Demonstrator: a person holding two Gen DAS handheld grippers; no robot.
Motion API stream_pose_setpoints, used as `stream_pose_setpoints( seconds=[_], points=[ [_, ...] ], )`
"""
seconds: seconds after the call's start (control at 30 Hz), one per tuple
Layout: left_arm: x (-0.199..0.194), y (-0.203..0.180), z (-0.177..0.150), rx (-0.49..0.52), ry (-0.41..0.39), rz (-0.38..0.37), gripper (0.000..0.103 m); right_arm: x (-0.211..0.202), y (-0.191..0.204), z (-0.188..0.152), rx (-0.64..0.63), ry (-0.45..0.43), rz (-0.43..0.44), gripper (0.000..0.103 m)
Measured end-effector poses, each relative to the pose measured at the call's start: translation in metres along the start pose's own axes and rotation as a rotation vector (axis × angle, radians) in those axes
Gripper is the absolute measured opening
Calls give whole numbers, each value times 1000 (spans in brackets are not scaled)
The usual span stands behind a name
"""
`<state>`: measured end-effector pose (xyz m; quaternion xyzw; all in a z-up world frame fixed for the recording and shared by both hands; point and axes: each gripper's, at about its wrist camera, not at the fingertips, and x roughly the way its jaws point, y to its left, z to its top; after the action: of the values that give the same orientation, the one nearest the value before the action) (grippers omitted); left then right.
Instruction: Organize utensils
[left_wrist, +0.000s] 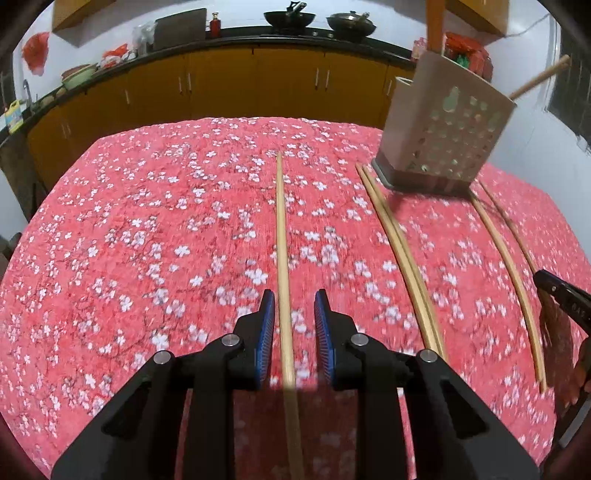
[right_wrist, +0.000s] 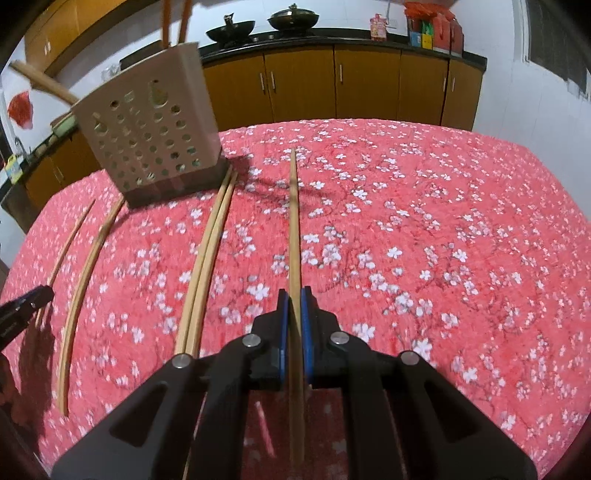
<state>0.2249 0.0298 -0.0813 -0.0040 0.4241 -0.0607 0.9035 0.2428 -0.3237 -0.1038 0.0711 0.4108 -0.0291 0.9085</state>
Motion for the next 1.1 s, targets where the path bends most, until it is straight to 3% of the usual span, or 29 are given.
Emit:
stream_pose_setpoints(
  seconds=[0.23,0.4,0.6,0.8,1.1],
  points=[
    [-5,1,-5,2,1,-2,23,-8,-2,-9,3,1,14,9],
    [-7,9,-7,-30,0,13,9,-10,-4,-11,10,1,22,9],
    [-8,9,-6,-5,9,17,8,-14,-5,-9,16,-5,26,8],
    [-27,16,5,-43,-30,-15,7,-52,-8,9,27,-122,40,8],
    [-86,22,39,-80,-207,-74,7,-112,-14,38,43,-320,41,8]
  ],
)
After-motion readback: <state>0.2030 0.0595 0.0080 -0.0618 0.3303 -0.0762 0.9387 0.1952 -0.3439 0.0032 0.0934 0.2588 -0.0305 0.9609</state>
